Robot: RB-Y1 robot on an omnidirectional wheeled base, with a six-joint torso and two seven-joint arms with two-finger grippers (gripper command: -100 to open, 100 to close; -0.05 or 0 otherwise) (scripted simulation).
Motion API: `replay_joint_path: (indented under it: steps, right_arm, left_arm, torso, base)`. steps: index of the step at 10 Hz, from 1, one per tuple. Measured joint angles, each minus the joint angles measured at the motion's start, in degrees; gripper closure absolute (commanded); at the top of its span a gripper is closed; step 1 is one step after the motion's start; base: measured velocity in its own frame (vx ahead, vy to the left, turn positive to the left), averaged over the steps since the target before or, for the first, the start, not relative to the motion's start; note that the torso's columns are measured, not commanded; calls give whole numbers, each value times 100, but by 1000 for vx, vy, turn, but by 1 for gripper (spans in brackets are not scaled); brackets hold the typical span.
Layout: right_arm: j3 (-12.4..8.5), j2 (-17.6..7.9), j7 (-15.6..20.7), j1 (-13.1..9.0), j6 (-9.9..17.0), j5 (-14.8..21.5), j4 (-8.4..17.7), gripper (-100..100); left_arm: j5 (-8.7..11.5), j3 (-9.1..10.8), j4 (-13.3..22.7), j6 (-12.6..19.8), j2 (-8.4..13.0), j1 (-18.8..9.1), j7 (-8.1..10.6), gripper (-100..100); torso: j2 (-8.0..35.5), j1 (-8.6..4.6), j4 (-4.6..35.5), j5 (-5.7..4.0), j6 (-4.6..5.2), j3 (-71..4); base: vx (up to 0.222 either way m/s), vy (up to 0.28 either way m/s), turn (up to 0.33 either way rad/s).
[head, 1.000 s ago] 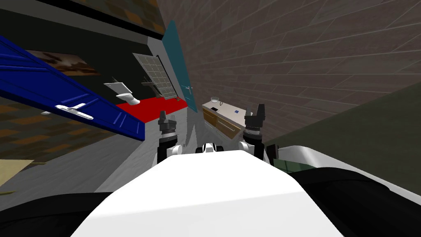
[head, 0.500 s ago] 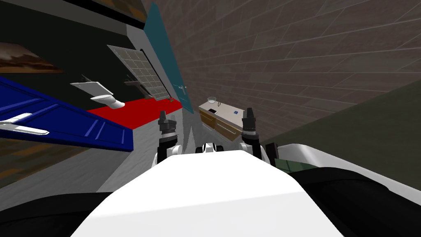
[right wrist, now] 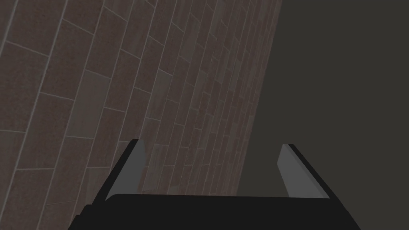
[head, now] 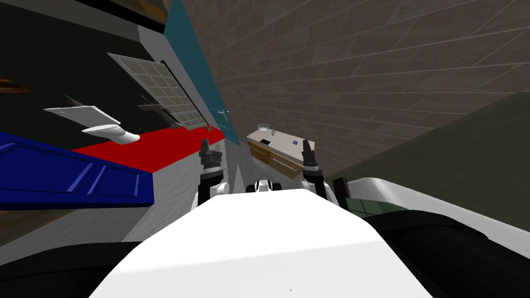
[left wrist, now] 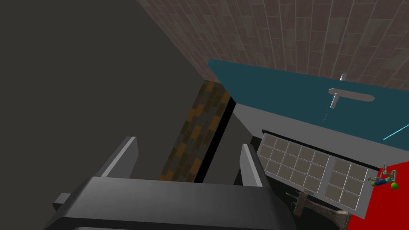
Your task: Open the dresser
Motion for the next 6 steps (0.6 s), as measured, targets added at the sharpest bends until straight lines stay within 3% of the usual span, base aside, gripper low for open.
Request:
replay_joint_path:
  steps: [6]
  right_arm:
    - [-9, -117, 889, 58, 3, 653, 492, -100]
  left_arm:
    - [0, 0, 0, 0, 0, -1, 0, 0]
  torso:
    - [17, 3, 5, 1, -1, 10]
  base:
    - [134, 74, -196]
